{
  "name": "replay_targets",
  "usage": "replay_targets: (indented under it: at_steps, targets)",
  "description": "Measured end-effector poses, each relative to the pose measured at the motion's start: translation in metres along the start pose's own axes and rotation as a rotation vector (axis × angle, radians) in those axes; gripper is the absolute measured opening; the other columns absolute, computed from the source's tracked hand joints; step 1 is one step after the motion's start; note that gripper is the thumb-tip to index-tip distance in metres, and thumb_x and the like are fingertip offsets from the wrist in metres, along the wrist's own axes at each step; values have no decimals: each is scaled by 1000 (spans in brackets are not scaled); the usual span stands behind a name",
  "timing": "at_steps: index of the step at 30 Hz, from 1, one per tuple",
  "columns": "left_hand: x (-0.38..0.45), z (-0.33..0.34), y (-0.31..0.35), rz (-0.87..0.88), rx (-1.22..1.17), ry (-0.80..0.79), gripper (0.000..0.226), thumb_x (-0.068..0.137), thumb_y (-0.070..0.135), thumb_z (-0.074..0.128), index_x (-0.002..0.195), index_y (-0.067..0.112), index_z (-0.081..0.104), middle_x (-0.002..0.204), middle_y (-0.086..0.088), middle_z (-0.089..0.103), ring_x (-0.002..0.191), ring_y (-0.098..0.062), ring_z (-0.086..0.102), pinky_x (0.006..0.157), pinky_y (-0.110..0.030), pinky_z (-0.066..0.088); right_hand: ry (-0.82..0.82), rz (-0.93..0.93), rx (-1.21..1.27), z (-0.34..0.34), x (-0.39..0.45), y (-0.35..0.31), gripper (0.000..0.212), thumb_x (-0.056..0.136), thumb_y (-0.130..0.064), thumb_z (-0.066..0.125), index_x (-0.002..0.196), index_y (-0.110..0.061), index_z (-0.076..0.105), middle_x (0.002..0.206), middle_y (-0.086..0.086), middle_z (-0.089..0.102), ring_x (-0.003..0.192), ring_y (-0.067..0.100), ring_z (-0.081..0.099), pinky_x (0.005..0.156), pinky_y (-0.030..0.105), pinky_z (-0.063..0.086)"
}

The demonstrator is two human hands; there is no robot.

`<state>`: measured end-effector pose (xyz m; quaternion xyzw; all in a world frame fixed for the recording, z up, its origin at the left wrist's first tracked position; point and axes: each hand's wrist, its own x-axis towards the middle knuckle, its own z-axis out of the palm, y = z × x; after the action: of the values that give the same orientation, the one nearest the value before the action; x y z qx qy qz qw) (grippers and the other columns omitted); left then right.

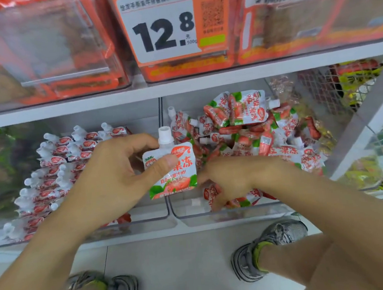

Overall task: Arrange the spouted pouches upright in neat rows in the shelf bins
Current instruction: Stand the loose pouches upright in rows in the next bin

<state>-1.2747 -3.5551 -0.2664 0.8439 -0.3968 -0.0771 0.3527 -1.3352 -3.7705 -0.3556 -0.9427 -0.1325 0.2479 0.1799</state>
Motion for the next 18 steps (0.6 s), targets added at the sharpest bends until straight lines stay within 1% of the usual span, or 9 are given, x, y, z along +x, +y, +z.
replay_targets:
  at_steps: [2, 4, 5, 7, 9, 11, 13, 15, 18]
  targets:
    - [-1, -1, 0, 10, 9, -5, 31, 79, 57, 61, 89, 29, 71, 83, 17, 72, 71, -10, 67, 62, -26, 49, -53, 10, -55, 6, 5, -1, 61, 83, -35, 75, 139, -25, 51, 137, -4, 55, 119, 18, 53, 92, 27, 43]
    - [-2, -2, 0, 11, 6, -7, 28, 82, 57, 66, 87, 30, 70, 83, 21, 71, 70, -7, 66, 60, -19, 48, -82, 29, -76, 6, 6, -2, 58, 83, -27, 72, 137, -26, 52, 135, -3, 55, 118, 21, 53, 98, 32, 47]
    - [-3, -3, 1, 6, -2, -9, 25, 81, 56, 66, 86, 32, 70, 84, 23, 71, 70, -4, 66, 60, -16, 48, -86, 29, -77, 5, 7, -3, 53, 80, -23, 71, 131, -27, 57, 128, -2, 58, 113, 22, 55, 94, 36, 50]
    - [-4, -4, 2, -1, -24, -10, 22, 78, 52, 62, 86, 33, 70, 86, 24, 71, 70, -4, 65, 61, -17, 48, -17, 5, -63, 2, 1, -1, 37, 72, -23, 74, 108, -28, 68, 103, -3, 65, 93, 21, 60, 80, 40, 55]
    - [-6, -5, 1, -6, -36, -1, 24, 79, 53, 65, 89, 32, 71, 88, 21, 72, 70, -7, 66, 65, -24, 50, 114, -11, -51, -3, -10, 0, 22, 69, -29, 79, 87, -24, 68, 84, -5, 63, 81, 18, 60, 69, 41, 54]
    - [-7, -7, -3, -17, -51, 23, 26, 80, 55, 69, 90, 31, 71, 88, 21, 72, 74, -7, 68, 66, -28, 51, 270, -33, -25, -7, -24, 0, 20, 74, -37, 77, 78, -22, 65, 77, -6, 62, 73, 14, 59, 64, 40, 52]
    - [-6, -7, -5, -31, -47, 62, 24, 80, 55, 67, 87, 32, 70, 87, 22, 72, 74, -7, 68, 65, -28, 51, 396, -39, -9, -9, -31, -3, 25, 81, -48, 70, 77, -25, 61, 74, -7, 62, 67, 11, 57, 59, 39, 51]
    - [-4, -5, -4, -34, -42, 88, 22, 77, 53, 64, 86, 34, 69, 86, 23, 71, 73, -4, 68, 64, -24, 51, 452, -61, -19, -8, -32, -7, 29, 83, -56, 64, 81, -27, 61, 77, -9, 62, 68, 8, 57, 59, 36, 50]
    - [0, -1, 2, -37, -56, 110, 22, 78, 48, 64, 91, 32, 71, 82, 21, 73, 75, 4, 67, 63, -17, 52, 344, -113, 105, 3, -25, -13, 25, 83, -51, 69, 84, -26, 65, 76, -9, 64, 68, 7, 58, 61, 34, 49]
